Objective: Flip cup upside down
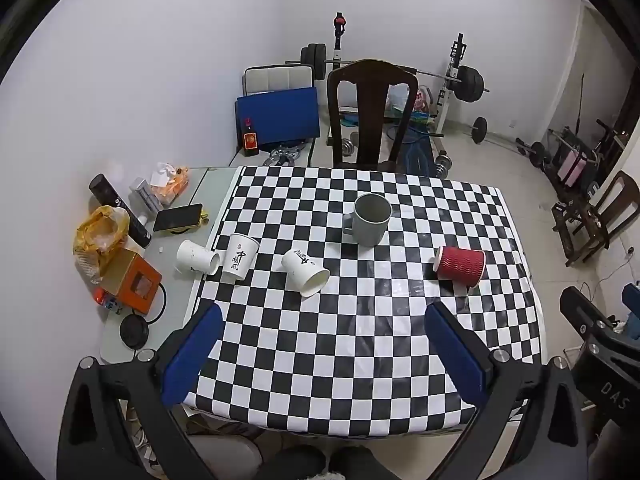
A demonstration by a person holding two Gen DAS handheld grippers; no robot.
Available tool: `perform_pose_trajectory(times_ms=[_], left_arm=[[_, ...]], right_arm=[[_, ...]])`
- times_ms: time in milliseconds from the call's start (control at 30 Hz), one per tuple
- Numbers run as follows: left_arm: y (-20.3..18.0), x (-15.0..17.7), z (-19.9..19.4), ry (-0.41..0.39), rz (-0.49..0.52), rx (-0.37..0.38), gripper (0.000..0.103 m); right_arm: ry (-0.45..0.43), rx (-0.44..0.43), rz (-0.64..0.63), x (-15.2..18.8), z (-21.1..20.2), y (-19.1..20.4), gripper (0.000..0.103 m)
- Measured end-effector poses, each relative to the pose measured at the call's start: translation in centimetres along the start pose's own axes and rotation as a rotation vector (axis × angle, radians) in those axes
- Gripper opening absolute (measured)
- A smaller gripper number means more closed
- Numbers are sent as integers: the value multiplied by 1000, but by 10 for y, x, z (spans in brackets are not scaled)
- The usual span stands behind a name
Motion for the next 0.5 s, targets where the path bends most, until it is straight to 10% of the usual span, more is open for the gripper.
perform_pose_trajectory(times_ms=[500], left_arm=[[0,0,0,-7,0,5,103]], right_arm=[[-2,-18,5,-6,-3,4,103]])
Point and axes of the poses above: each gripper's, at about its wrist camera, not at the fingertips, and z roughly the way its jaws point, y to its left, x to its underside, the point moved 8 cm from there along z, roughly the way its jaws point, and after that the axes turned 8 degrees about x, right-handed, at the moved point
